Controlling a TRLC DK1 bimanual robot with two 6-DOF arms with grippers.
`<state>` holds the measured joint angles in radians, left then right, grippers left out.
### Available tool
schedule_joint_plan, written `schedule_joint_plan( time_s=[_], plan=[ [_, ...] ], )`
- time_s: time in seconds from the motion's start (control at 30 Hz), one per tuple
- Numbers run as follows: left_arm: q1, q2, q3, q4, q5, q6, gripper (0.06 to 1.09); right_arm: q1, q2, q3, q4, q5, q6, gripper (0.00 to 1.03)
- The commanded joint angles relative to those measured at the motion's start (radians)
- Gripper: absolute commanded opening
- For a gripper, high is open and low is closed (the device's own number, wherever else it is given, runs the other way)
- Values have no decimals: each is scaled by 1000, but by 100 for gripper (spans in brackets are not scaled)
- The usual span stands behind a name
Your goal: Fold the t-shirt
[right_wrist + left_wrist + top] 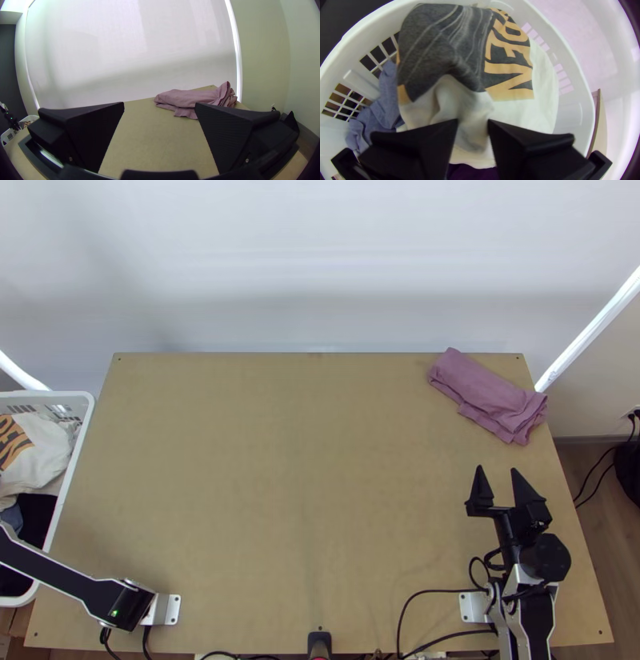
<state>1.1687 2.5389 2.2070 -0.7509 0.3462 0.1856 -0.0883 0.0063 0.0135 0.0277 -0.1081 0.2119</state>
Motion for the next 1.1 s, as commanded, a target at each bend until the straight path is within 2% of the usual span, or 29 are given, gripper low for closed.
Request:
schedule_joint_plan(
  time_s=[0.0, 0.33, 0.57, 0.8, 1.07],
  plan=[
    [-6, -66, 17, -41, 33, 18, 9, -2, -8, -7, -12, 7, 11, 99],
    [-15, -387, 13, -169, 169, -51, 9, -2, -8, -7, -12, 7, 11, 99],
    [-63, -632, 13, -208, 224, -104, 9, -2, -8, -7, -12, 7, 11, 99],
    [-161, -864, 13, -209, 232, -181, 9, -2, -8, -7, -12, 7, 11, 99],
    [-383, -1114, -61, -214, 229, -238, 9, -2, -8, -7, -12, 7, 11, 99]
  ],
)
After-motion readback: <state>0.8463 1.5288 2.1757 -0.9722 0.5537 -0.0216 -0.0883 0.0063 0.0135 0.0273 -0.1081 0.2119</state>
